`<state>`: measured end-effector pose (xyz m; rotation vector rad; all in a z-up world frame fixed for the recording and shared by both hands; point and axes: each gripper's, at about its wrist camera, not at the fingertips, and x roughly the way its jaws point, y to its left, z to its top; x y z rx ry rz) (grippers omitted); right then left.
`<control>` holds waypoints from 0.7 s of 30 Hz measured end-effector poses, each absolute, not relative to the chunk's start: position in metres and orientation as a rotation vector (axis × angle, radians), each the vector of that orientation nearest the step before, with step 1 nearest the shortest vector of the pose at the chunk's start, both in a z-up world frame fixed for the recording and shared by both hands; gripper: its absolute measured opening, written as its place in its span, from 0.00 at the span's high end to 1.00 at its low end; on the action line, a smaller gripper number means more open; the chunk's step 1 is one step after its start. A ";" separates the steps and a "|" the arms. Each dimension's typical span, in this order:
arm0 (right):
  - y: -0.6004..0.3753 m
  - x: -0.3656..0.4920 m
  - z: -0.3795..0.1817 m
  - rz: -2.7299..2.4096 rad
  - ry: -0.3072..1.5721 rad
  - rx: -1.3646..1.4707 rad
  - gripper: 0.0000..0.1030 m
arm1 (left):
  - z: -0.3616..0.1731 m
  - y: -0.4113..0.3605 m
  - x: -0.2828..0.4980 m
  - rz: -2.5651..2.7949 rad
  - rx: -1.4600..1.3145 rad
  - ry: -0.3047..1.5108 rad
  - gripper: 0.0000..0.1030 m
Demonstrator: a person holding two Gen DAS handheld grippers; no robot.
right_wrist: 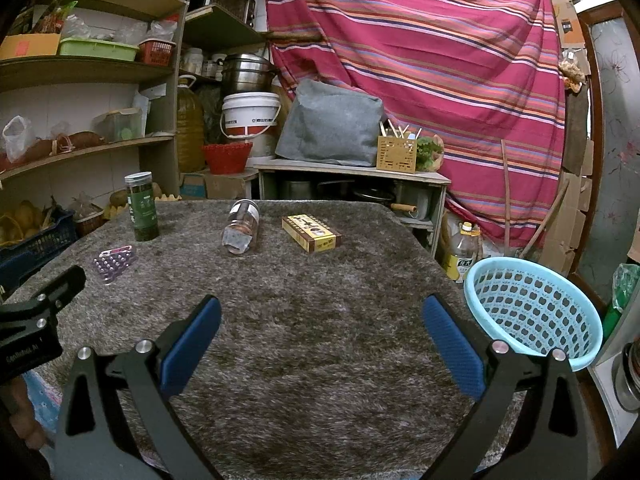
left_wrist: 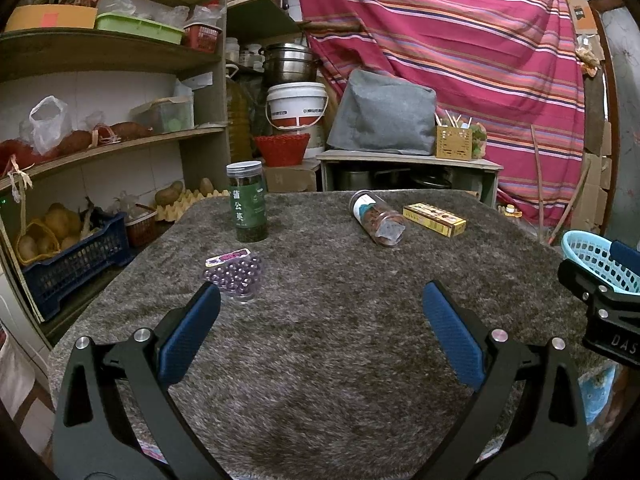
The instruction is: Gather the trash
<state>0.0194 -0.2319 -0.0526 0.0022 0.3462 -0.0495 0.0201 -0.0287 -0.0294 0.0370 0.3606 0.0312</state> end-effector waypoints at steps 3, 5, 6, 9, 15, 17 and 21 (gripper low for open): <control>-0.231 0.020 -0.053 -0.050 0.346 0.002 0.04 | -0.028 -0.028 0.020 0.032 0.035 0.360 0.05; -0.231 0.020 -0.053 -0.050 0.347 0.001 0.04 | -0.028 -0.028 0.020 0.034 0.035 0.358 0.05; -0.231 0.020 -0.052 -0.050 0.347 0.000 0.04 | -0.028 -0.028 0.020 0.035 0.035 0.358 0.05; -0.232 0.020 -0.052 -0.049 0.350 -0.001 0.04 | -0.027 -0.027 0.021 0.035 0.030 0.362 0.05; -0.235 0.021 -0.052 -0.048 0.353 0.001 0.04 | -0.027 -0.026 0.022 0.045 0.031 0.353 0.05; -0.235 0.021 -0.053 -0.047 0.354 0.002 0.04 | -0.027 -0.026 0.022 0.047 0.028 0.356 0.05; -0.235 0.021 -0.052 -0.049 0.351 -0.002 0.04 | -0.028 -0.026 0.022 0.044 0.028 0.357 0.05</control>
